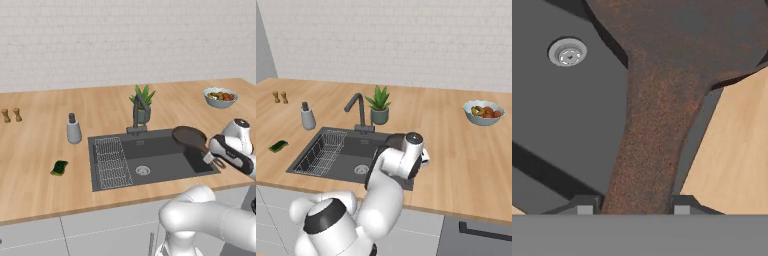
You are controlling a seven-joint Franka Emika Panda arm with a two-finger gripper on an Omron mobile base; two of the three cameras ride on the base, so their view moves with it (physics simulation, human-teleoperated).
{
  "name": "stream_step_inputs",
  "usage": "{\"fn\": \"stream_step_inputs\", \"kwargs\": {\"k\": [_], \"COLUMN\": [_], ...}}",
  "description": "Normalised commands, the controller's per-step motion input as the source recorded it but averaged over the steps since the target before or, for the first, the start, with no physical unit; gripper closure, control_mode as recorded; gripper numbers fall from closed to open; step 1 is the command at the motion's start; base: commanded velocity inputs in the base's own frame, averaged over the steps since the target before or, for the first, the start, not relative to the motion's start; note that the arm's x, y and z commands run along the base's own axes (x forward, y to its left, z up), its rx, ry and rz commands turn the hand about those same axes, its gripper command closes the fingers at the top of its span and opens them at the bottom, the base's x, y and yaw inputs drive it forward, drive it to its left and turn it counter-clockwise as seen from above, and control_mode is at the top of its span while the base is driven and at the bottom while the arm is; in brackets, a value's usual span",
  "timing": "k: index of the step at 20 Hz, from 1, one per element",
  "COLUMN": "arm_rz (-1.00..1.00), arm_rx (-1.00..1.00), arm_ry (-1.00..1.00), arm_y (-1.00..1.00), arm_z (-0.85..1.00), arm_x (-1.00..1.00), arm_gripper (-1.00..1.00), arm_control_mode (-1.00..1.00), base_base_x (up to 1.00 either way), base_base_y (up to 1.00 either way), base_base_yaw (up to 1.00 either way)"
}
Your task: Pick the pan and sponge and place them into the sink. Then turn on the water.
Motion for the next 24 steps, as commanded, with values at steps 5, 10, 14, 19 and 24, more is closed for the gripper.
{"fn": "stream_step_inputs", "kwargs": {"k": [5,10,14,19,24], "arm_rz": [0.22,0.25,0.22,0.15,0.18], "arm_rx": [-0.01,-0.15,-0.17,-0.04,-0.03], "arm_ry": [0.00,0.00,0.04,0.04,0.04], "arm_y": [0.80,0.65,0.28,0.00,0.00], "arm_z": [0.03,0.25,0.33,0.08,0.00], "arm_x": [0.01,0.02,0.00,0.03,0.28], "arm_gripper": [1.00,1.00,1.00,1.00,1.00], "arm_control_mode": [-1.00,-1.00,-1.00,-1.00,-1.00], "base_base_x": [0.00,0.00,0.00,0.00,0.00], "base_base_y": [0.00,0.00,0.00,0.00,0.00], "base_base_yaw": [0.00,0.00,0.00,0.00,0.00]}}
